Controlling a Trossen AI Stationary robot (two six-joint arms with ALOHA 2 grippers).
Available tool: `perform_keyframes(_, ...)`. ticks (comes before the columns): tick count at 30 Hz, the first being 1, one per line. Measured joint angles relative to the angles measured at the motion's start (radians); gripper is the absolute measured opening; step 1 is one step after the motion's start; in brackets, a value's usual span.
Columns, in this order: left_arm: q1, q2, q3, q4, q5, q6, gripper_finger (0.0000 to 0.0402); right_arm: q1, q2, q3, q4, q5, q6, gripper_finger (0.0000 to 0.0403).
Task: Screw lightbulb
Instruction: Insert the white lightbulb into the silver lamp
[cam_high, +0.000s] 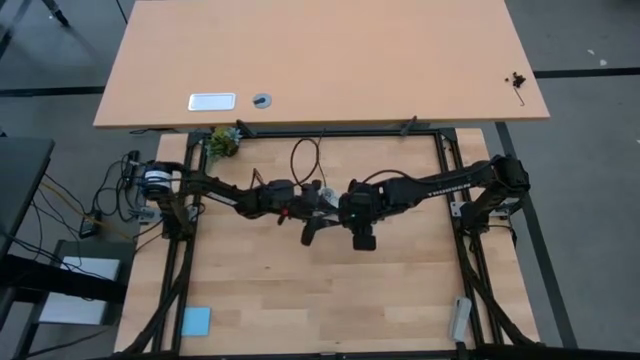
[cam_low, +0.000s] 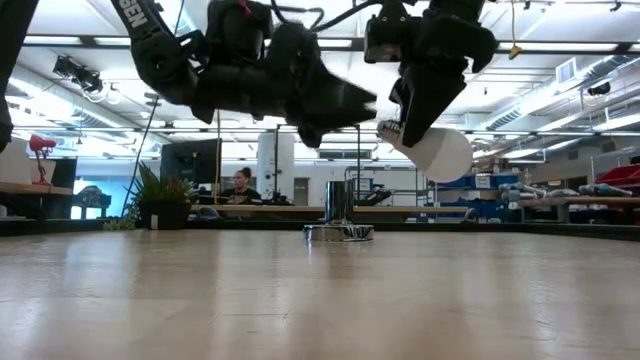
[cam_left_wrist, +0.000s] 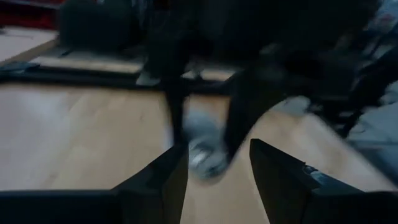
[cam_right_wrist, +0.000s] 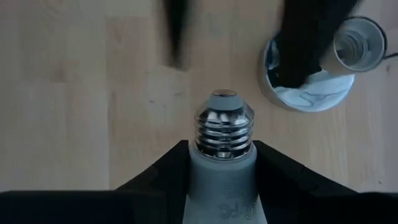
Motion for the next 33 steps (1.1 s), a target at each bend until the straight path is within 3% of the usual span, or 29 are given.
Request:
perform_keyframes(15,-0.028,0.002,0.118,-0.275,-0.037,-0.051,0.0179,0.003,0.0,0.0,0.054,0.006,-0.005,0.0162)
perform_keyframes(21,-0.028,0.002,0.126,-0.293,-0.045,-0.024,0.0177,0.003,0.0,0.0,0.055,0.007,-0.009,0.0162)
perform_keyframes(33,-0.028,0.002,0.126,-0.302,-0.051,-0.021,0.0111,0.001,0.0,0.0,0.051,0.008,-0.008,0.0162)
